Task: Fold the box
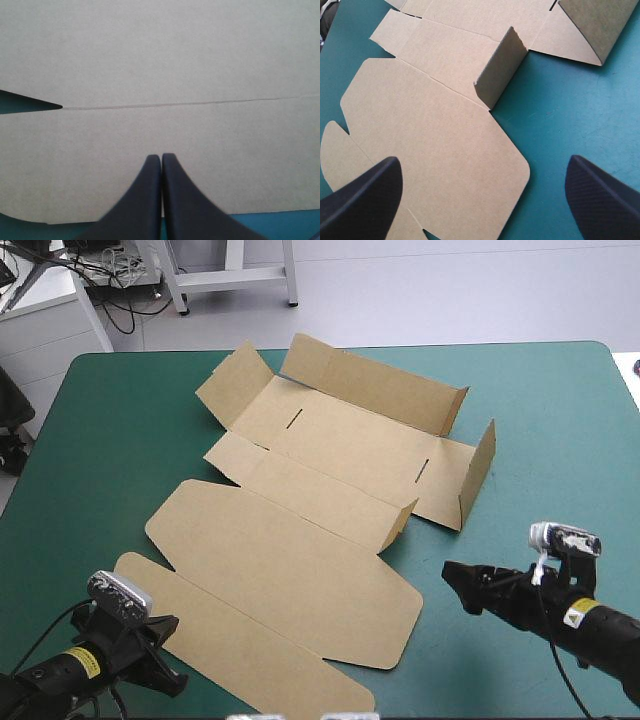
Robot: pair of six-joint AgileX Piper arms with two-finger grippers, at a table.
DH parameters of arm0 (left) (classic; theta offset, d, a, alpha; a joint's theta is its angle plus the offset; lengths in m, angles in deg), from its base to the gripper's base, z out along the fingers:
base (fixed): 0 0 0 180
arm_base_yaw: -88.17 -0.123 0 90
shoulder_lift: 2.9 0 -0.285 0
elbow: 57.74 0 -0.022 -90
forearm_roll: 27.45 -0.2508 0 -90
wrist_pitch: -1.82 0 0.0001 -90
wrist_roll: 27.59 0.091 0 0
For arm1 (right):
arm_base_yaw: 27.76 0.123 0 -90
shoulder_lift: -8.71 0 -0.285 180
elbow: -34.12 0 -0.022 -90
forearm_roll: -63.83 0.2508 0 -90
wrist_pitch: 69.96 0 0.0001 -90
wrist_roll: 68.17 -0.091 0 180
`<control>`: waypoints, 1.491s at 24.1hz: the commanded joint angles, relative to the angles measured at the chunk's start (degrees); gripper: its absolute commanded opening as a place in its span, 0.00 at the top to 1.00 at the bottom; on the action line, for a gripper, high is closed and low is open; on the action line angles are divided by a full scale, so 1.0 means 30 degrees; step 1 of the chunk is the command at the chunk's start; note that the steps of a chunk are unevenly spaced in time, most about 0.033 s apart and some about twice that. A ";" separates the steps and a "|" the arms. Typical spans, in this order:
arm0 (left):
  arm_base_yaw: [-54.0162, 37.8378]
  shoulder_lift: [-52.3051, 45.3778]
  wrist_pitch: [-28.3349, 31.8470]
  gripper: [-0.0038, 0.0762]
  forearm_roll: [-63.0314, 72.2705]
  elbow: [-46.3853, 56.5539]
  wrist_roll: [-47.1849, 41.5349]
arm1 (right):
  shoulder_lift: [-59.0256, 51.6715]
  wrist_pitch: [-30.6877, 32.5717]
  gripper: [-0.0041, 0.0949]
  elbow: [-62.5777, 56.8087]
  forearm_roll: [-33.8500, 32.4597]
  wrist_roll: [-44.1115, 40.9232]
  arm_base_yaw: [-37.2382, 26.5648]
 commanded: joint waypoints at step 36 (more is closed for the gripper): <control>0.0045 0.0117 0.0890 0.96 0.0167 -0.0496 -0.0044 | 1.6268 -0.4518 0.82 0.3846 1.4247 0.8690 0.0013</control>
